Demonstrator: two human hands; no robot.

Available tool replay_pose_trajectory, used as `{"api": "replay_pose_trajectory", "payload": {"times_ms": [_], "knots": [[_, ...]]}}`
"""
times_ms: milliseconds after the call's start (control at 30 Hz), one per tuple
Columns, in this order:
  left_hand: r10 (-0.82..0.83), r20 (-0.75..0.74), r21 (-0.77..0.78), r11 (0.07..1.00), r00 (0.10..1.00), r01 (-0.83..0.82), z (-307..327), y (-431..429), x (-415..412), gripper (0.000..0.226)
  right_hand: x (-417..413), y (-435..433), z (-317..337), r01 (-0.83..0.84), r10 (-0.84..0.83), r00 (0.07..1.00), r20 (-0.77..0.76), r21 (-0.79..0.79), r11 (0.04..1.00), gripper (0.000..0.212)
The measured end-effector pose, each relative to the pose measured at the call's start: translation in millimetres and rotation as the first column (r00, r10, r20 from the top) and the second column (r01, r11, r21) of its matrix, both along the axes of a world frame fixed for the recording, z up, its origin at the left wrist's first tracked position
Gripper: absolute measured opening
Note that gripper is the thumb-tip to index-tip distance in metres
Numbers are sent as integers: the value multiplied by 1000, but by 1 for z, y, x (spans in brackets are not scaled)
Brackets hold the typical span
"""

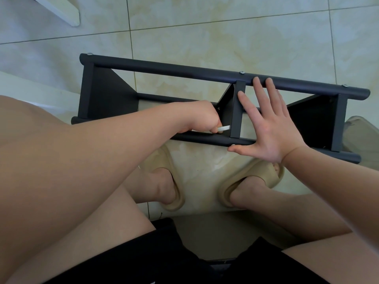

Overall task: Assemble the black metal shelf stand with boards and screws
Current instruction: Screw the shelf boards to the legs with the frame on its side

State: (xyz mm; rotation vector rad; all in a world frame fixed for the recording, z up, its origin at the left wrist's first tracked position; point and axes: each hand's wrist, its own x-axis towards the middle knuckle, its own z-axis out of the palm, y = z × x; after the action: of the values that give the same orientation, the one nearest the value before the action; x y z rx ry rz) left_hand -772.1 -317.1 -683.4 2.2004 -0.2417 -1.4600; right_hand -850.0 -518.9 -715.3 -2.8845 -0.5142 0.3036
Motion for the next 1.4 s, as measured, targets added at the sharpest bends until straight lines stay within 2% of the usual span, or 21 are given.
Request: {"api": "replay_pose_trajectory", "payload": {"times_ms": [200,333,400,500,700,967,1200,1400], "knots": [[-25,185,17,1000,982,22,1,4,8,27,0,0,0,2,-2,1000,0,1,1000,119],[-55,207,0,998,977,57,0,1,9,28,-1,0,-1,0,0,1000,1,5,1000,119],[21,156,-46,999,987,-14,-1,-1,9,26,-1,0,-1,-3,3,1000,6,11,1000,119],[213,42,-111,972,976,-207,-1,-4,10,16,-1,-1,-1,-4,4,1000,14,18,1000,118],[453,-132,-77,882,882,-464,-2,-12,6,7,0,-1,-1,0,0,1000,5,12,1000,118],[593,-100,-65,798,799,-600,2,-14,6,9,0,-1,-1,-2,2,1000,10,16,1000,118],[606,-207,30,788,768,-615,7,-19,4,15,0,0,1,2,-2,1000,8,20,1000,117],[576,-209,57,814,790,-578,8,-19,3,21,0,0,1,3,-3,1000,2,16,1000,118]]}}
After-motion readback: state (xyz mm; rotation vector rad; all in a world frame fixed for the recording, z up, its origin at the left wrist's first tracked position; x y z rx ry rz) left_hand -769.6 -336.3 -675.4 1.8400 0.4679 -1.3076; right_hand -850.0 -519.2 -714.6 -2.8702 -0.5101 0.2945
